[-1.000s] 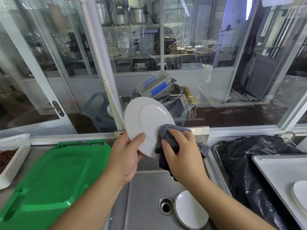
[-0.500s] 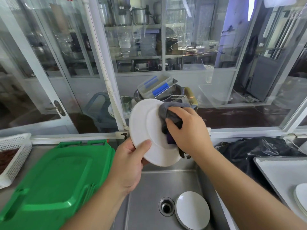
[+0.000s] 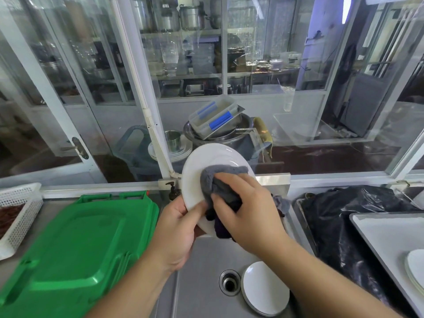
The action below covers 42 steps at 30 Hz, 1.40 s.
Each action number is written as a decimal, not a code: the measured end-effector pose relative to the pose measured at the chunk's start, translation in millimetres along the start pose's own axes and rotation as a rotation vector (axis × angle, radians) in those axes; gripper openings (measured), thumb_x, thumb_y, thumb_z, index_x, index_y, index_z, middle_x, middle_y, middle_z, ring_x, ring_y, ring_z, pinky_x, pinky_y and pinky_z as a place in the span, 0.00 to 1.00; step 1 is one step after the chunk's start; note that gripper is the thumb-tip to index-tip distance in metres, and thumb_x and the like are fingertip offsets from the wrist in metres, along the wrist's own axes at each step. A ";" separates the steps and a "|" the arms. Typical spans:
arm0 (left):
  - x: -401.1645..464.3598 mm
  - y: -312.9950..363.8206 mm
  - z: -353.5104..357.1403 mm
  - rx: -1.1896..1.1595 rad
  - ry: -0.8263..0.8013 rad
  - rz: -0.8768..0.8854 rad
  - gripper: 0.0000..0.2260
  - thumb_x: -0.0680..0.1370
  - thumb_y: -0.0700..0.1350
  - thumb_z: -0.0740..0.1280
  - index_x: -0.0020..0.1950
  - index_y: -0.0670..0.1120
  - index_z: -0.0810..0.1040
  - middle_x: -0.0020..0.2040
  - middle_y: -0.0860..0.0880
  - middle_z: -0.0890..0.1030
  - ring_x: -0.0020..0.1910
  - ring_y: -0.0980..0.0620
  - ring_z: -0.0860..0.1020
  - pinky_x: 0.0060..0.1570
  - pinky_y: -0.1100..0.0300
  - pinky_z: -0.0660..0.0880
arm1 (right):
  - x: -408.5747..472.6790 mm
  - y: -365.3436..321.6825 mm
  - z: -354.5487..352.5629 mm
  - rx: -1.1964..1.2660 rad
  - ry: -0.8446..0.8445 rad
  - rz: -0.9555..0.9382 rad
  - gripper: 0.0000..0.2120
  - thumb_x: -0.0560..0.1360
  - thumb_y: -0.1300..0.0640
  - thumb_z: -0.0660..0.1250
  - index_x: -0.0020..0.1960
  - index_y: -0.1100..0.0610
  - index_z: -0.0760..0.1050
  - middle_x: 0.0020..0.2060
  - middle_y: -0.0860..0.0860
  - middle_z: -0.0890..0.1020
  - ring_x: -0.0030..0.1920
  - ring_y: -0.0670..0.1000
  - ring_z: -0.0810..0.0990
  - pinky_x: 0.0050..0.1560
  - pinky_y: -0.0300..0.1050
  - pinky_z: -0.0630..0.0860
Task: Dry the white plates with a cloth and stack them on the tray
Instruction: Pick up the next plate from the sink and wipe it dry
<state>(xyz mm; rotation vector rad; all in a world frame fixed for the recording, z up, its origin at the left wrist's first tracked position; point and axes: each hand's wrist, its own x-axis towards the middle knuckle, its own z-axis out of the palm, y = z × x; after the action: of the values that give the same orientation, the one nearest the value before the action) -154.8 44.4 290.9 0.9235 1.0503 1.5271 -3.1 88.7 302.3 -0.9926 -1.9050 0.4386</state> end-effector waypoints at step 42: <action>24.2 -6.1 -12.0 0.836 0.128 0.405 0.16 0.76 0.63 0.64 0.43 0.51 0.75 0.36 0.51 0.79 0.35 0.53 0.77 0.34 0.59 0.73 | 17.6 31.8 -10.3 0.521 0.029 0.444 0.08 0.75 0.45 0.69 0.53 0.36 0.79 0.43 0.39 0.86 0.43 0.40 0.84 0.40 0.29 0.76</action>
<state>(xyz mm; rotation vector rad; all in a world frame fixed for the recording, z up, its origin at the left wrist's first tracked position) -168.6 66.8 282.2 1.7056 1.7274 1.4756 15.7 121.0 297.1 -1.0450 -1.4192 1.1070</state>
